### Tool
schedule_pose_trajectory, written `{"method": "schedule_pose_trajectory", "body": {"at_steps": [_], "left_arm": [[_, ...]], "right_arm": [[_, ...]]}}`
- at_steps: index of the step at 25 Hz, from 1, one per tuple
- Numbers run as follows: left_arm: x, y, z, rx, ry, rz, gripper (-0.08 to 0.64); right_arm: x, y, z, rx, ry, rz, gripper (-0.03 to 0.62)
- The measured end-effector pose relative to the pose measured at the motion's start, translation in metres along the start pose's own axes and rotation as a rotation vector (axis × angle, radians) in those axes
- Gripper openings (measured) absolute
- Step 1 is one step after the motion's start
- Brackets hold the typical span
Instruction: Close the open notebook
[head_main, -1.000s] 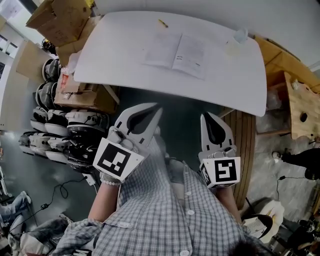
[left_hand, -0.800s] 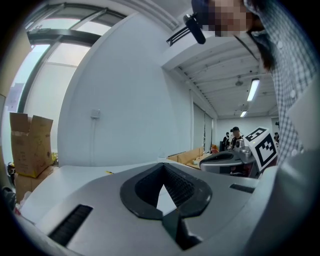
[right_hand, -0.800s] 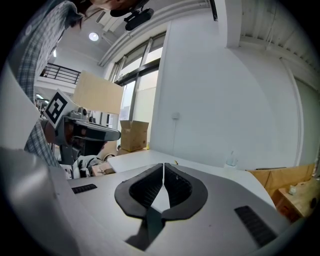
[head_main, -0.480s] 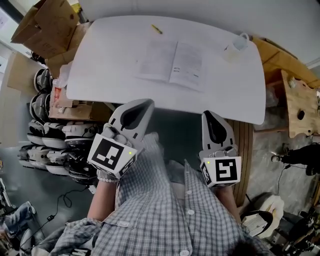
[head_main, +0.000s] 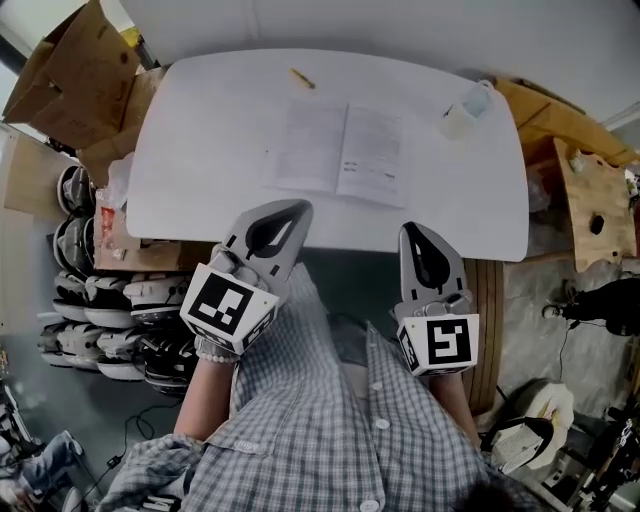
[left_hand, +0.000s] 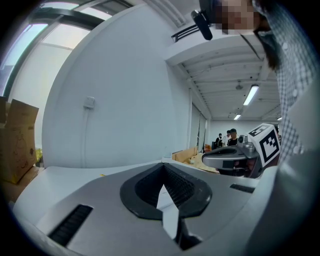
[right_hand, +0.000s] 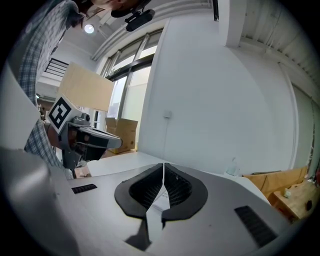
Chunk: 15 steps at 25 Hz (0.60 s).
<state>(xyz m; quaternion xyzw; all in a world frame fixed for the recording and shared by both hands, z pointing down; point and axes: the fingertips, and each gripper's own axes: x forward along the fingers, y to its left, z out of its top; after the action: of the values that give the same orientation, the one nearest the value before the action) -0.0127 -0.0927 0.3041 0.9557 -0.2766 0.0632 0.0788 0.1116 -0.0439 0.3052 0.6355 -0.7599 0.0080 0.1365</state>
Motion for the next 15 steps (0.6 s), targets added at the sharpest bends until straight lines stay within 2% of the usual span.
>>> {"method": "schedule_pose_trajectory", "body": {"at_steps": [7, 15], "left_arm": [[0.013, 0.025, 0.0, -0.006, 0.012, -0.045, 0.008], [0.016, 0.044, -0.008, -0.031, 0.022, -0.056, 0.008]], "right_arm": [[0.028, 0.003, 0.003, -0.005, 0.0, -0.021, 0.023], [0.051, 0.014, 0.004, -0.015, 0.02, -0.014, 0.023]]}}
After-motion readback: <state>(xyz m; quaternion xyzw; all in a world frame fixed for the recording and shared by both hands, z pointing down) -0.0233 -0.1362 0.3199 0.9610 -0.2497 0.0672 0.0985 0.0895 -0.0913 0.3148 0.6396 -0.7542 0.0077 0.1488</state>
